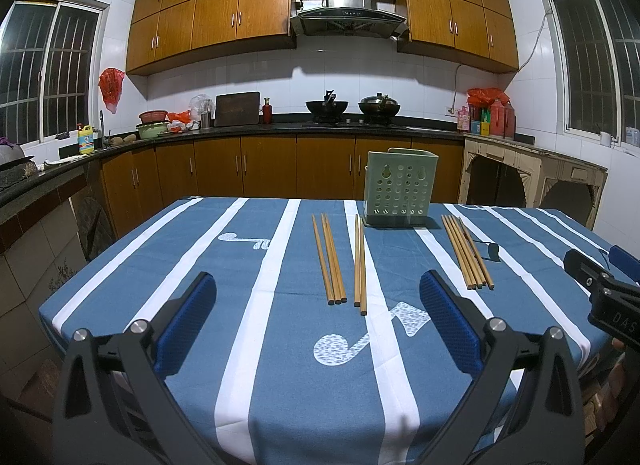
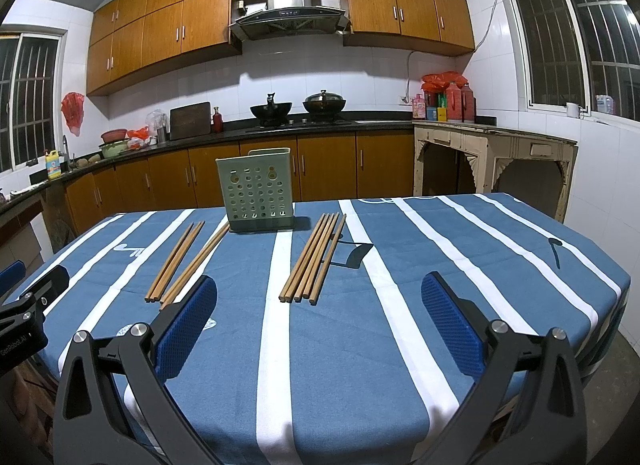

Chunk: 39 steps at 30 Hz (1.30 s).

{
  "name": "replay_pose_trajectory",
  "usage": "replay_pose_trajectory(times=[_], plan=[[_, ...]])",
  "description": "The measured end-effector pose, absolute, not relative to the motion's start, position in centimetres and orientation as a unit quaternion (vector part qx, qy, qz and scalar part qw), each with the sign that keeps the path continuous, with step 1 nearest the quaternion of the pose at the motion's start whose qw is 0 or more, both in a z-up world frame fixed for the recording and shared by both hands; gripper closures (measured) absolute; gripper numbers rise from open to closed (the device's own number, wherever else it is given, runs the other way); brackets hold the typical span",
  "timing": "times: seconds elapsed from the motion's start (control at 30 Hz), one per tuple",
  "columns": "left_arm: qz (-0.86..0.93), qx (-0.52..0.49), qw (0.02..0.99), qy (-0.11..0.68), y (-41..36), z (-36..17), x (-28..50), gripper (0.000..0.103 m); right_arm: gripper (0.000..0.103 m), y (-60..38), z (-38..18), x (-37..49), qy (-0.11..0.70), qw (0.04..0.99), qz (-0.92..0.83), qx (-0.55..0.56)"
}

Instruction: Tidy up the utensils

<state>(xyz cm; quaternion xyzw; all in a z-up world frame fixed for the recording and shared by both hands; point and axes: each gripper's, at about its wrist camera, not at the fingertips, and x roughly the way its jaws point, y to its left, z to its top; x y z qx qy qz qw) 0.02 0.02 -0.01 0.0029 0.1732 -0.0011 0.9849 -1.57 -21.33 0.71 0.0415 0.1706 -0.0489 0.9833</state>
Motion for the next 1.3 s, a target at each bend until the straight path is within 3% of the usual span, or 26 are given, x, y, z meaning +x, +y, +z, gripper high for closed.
replay_pose_trajectory(times=[0.9, 1.17, 1.23, 1.3], plan=[[0.003, 0.005, 0.984, 0.177, 0.0, -0.1, 0.1, 0.004, 0.002, -21.4, 0.7, -1.5, 0.174, 0.983, -0.048, 0.044], [0.012, -0.016, 0.975, 0.219, 1.2, -0.6, 2.9, 0.004, 0.002, -23.4, 0.2, 2.4, 0.227, 0.969, -0.05, 0.079], [0.012, -0.027, 0.972, 0.234, 1.9, -0.9, 4.4, 0.004, 0.006, -23.7, -0.3, 4.3, 0.25, 0.963, -0.053, 0.09], [0.015, -0.029, 0.969, 0.244, 2.4, -0.9, 5.4, 0.004, 0.018, -24.3, -0.5, 5.8, 0.27, 0.957, -0.053, 0.096]])
